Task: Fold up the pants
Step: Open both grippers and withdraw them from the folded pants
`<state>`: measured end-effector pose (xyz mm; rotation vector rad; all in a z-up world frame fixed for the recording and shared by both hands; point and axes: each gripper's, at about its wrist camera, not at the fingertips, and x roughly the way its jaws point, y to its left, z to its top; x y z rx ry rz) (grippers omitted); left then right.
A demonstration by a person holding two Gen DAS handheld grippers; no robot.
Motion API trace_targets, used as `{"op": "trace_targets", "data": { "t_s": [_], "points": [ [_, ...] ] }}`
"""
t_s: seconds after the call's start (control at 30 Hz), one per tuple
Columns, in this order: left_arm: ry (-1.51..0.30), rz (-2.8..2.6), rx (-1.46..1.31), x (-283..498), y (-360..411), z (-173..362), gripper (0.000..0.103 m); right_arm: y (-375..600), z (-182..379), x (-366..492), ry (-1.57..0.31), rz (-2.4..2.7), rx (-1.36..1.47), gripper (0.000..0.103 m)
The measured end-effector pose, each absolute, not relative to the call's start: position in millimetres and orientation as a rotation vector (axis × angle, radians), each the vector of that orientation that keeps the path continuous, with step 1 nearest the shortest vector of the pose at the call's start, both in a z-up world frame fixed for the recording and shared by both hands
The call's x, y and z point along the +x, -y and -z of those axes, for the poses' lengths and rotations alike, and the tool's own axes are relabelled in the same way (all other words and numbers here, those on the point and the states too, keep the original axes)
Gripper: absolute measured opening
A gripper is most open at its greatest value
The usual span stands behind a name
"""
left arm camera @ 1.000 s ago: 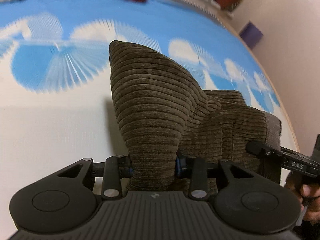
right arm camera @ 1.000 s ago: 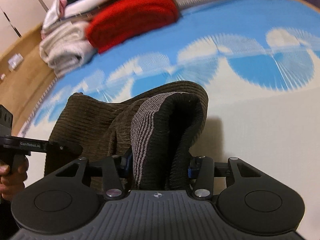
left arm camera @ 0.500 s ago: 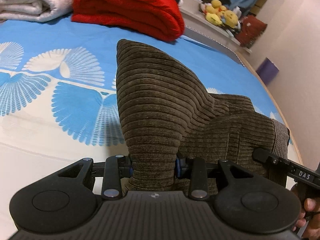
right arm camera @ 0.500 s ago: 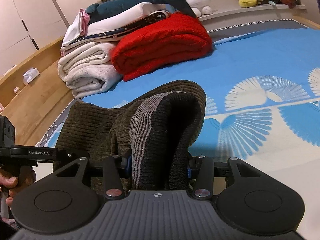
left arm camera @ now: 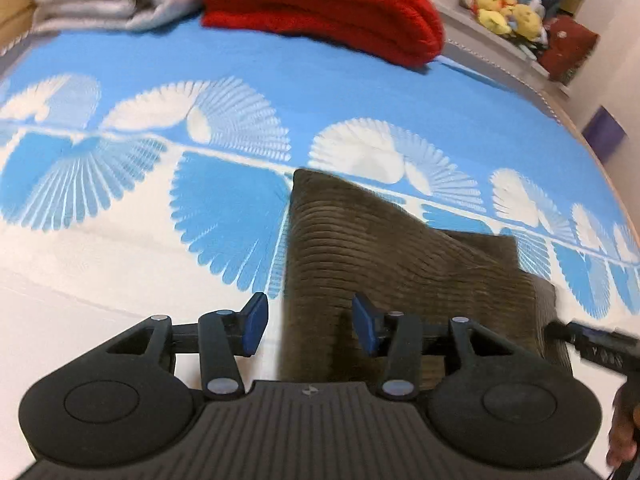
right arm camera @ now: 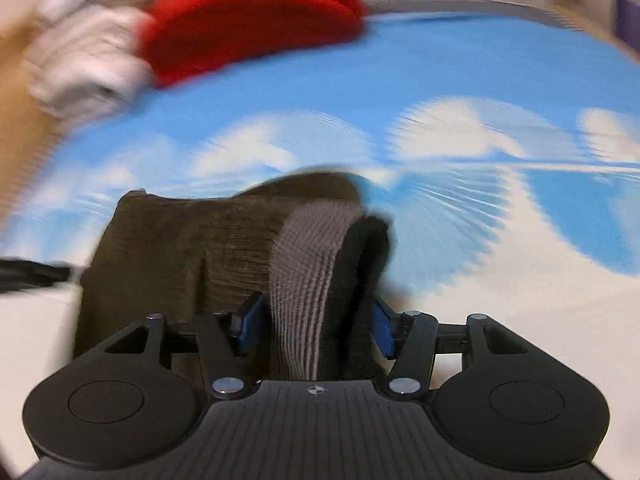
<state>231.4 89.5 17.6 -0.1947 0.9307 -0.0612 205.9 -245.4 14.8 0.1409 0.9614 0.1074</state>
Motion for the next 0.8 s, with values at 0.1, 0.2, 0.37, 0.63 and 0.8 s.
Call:
{"op": "trace_targets", "data": {
  "t_s": [0.1, 0.2, 0.37, 0.63, 0.8],
  "points": [
    [-0.903, 0.157, -0.161, 223.0, -81.1, -25.4, 0.050, 247.9, -25.7, 202.7, -0.889, 0.005, 0.070, 0.055],
    [-0.945, 0.234, -0.099, 218.6, -69.6, -18.5, 0.050, 249.6, -36.6, 195.1, -0.834, -0.072, 0.147, 0.055],
    [-1.045, 0.226, 0.133, 207.1, -40.9, 10.9, 0.051, 227.1, -5.1, 191.2, -1.047, -0.207, 0.095, 0.056],
    [-1.062, 0.287, 0.098, 197.6, -39.6, -1.8, 0.050, 232.3, -18.6, 182.9, -0.987, -0.195, 0.122, 0.055],
    [-1.035, 0.280, 0.354, 178.9, -5.5, 6.9, 0.054, 225.7, -3.9, 179.1, -1.107, -0.161, 0.019, 0.060]
  ]
}}
